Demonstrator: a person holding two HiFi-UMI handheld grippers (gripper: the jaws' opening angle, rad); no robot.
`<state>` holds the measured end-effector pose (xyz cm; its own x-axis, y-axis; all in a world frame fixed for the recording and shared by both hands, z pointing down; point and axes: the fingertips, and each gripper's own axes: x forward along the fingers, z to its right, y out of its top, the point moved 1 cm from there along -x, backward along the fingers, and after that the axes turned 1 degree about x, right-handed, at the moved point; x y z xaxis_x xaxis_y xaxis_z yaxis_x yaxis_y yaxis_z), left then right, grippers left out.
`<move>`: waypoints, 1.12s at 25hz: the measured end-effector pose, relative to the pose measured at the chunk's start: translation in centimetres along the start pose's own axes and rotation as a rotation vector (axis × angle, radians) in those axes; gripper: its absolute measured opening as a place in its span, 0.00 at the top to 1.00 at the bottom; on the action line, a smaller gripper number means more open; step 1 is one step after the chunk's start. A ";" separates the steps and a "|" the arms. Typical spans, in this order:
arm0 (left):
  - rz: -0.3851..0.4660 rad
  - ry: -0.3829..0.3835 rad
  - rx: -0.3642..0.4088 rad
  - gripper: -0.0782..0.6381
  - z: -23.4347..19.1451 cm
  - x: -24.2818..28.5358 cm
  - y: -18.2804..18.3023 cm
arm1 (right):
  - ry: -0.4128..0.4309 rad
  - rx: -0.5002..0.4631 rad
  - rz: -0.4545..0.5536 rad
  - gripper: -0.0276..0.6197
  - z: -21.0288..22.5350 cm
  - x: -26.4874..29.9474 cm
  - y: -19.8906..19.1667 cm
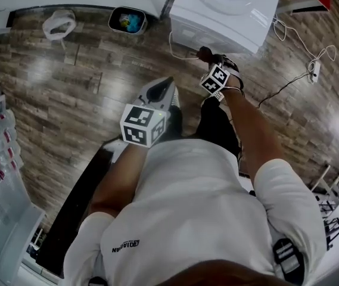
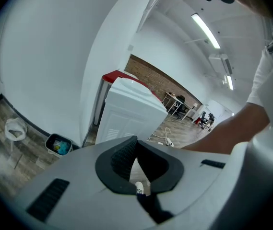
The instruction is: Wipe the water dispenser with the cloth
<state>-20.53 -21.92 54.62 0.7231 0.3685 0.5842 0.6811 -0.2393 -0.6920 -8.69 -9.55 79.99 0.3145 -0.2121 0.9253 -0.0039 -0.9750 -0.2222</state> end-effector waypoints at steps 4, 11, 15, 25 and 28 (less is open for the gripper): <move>0.018 -0.039 0.044 0.89 0.9 -0.6 1.8 | 0.030 0.232 0.101 0.85 0.8 -6.2 0.5; 0.052 -0.138 0.165 0.89 3.4 -0.6 5.2 | 0.099 0.681 0.367 0.85 4.3 -18.7 2.3; 0.063 -0.173 0.217 0.89 5.5 -0.2 6.3 | 0.119 0.859 0.542 0.85 6.0 -25.7 3.0; 0.176 -0.110 0.183 0.89 13.3 1.4 8.1 | 0.229 0.928 0.786 0.85 8.2 -35.7 -1.4; 0.206 -0.056 0.155 0.89 15.5 2.5 7.8 | 0.219 0.870 0.803 0.85 9.2 -37.0 -5.0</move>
<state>-15.14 -8.94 44.10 0.8343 0.3764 0.4029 0.4912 -0.1757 -0.8531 -11.62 3.75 44.04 0.3479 -0.8270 0.4417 0.5432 -0.2062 -0.8139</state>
